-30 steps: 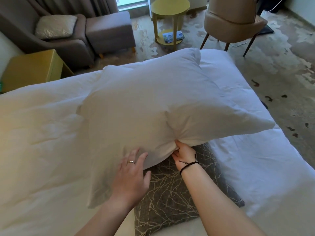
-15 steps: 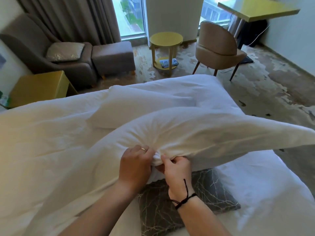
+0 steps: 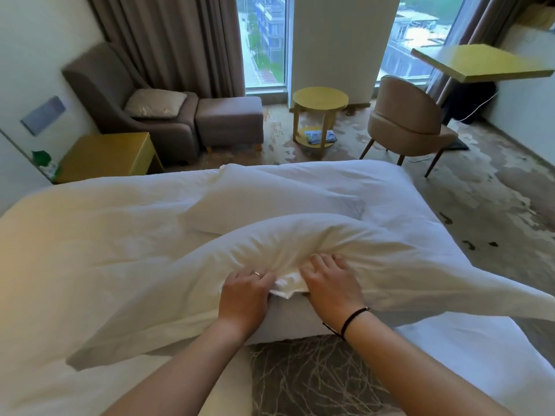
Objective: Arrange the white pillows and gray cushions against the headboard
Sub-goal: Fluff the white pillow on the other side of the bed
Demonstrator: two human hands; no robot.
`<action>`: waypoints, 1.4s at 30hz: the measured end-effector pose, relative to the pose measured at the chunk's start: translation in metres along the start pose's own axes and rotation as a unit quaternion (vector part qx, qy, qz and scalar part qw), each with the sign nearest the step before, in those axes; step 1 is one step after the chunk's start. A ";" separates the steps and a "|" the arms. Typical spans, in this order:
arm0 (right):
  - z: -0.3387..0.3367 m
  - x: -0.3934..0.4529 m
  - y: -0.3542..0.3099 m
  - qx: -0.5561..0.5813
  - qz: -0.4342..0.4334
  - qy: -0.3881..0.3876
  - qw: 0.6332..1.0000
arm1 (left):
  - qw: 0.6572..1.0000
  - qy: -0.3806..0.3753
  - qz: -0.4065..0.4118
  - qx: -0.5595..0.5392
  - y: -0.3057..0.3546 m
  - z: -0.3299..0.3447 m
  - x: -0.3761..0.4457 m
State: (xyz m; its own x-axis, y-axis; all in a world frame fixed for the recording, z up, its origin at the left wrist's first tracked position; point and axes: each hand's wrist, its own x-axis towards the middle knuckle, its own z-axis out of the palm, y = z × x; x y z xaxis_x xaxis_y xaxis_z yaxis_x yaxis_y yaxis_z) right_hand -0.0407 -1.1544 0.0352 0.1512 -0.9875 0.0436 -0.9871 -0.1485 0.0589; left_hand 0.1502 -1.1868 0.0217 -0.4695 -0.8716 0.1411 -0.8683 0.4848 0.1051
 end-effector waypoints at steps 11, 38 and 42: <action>0.018 0.024 -0.001 0.016 -0.063 -0.045 0.997 | 0.997 -0.034 -0.057 0.027 -0.008 0.011 -0.004; -0.123 0.136 -0.331 0.319 0.174 -0.191 0.912 | 0.974 0.044 -0.198 -0.105 -0.282 -0.145 -0.095; -0.103 0.130 -0.404 0.423 0.226 -0.214 0.851 | 0.920 -0.162 -0.237 -0.268 -0.322 -0.171 -0.148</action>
State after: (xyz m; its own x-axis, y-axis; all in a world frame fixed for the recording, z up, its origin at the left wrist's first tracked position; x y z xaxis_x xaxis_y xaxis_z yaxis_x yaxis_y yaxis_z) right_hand 0.3827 -1.2176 0.1197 -0.1077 -0.8560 -0.5057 -0.6511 0.4451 -0.6148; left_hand 0.5266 -1.2012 0.1354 -0.1576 -0.9284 -0.3365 -0.8246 -0.0638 0.5621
